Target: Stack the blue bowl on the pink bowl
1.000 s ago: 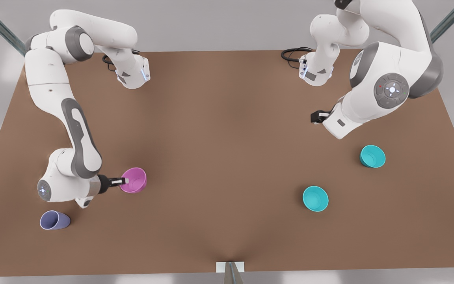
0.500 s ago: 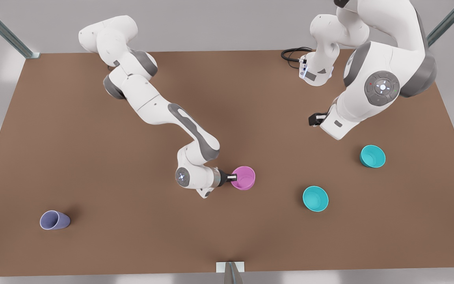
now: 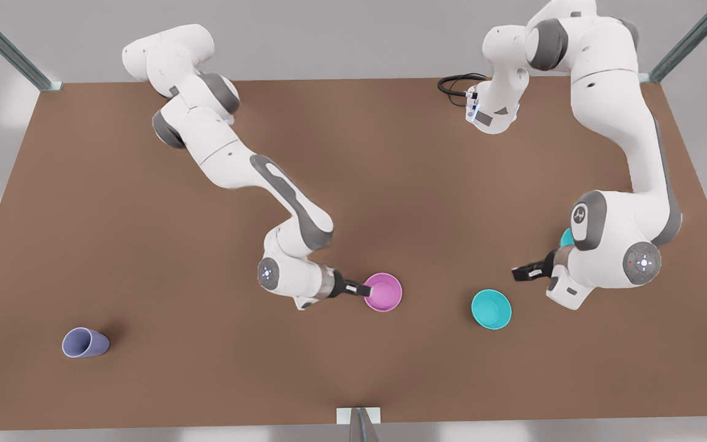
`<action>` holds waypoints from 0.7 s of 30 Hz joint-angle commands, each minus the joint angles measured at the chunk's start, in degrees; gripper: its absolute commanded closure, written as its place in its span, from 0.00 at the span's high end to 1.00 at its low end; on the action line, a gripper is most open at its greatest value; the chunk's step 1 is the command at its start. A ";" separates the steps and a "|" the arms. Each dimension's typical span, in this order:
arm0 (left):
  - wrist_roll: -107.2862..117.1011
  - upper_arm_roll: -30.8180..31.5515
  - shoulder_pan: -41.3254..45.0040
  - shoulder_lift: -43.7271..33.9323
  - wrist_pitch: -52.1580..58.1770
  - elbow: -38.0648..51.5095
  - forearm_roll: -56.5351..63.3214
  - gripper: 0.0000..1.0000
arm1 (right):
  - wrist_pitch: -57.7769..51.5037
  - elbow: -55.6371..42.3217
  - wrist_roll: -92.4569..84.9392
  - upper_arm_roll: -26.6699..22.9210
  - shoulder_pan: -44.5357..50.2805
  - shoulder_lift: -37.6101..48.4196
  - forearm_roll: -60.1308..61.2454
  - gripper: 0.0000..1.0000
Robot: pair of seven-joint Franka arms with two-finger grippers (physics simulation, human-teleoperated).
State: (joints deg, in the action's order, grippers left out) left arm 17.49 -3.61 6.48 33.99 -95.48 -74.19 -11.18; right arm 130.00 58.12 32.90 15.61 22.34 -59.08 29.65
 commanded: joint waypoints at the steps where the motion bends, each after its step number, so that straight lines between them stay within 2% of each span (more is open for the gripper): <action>1: -33.56 0.27 -2.17 5.29 -16.14 3.95 -7.19 1.00 | -10.97 -0.11 14.37 -0.23 -2.83 3.96 2.35 1.00; 3: -46.84 -0.08 -4.11 9.34 -16.40 4.58 -9.30 1.00 | -27.59 -0.02 14.73 -3.92 -9.15 9.42 -0.02 1.00; 4: -47.11 -0.34 -4.28 9.87 -16.49 4.41 -9.30 1.00 | -35.77 -0.47 13.95 -4.45 -11.79 9.95 -5.38 1.00; 5: -50.88 -0.43 -5.25 11.89 -17.10 4.67 -9.39 1.00 | -46.57 -0.46 3.68 -4.01 -20.92 10.21 -10.57 1.00; 6: -51.15 -0.25 -5.16 13.38 -18.95 4.49 -9.39 1.00 | -54.47 -2.03 -5.53 -4.45 -25.05 11.61 -17.65 1.00; 7: -51.24 0.01 -5.08 14.26 -19.13 4.23 -9.30 1.00 | -61.35 -4.68 -22.42 -4.27 -27.18 15.21 -32.18 1.00; 8: -51.15 0.27 -5.16 14.70 -19.39 4.14 -9.39 1.00 | -63.38 -4.86 -32.19 -4.63 -27.53 20.48 -39.13 1.00; 9: -51.15 0.80 -5.16 15.14 -19.48 4.14 -9.74 1.00 | -67.41 -4.86 -33.26 -4.62 -26.92 25.49 -41.86 1.00; 12: -52.12 2.38 -4.72 15.76 -20.01 4.14 -11.32 1.00 | -71.38 -4.16 -33.34 -5.07 -26.30 38.15 -41.07 1.00; 14: -53.00 2.47 -4.72 17.43 -20.36 4.14 -11.50 1.00 | -68.05 4.63 -33.08 -5.24 -25.95 46.33 -40.90 1.00; 18: -53.00 2.47 -5.25 18.66 -20.62 4.14 -11.41 1.00 | -62.86 10.70 -33.26 -5.24 -26.56 49.06 -40.19 1.00; 21: -52.82 2.47 -4.99 19.63 -23.44 4.05 -11.50 1.00 | -62.85 10.87 -33.26 -5.24 -26.65 49.23 -40.11 1.00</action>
State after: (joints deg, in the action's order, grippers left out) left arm -18.04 -1.15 1.43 53.60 -116.16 -70.15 -22.59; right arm 68.55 68.80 14.96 10.35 -4.24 -10.06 -10.22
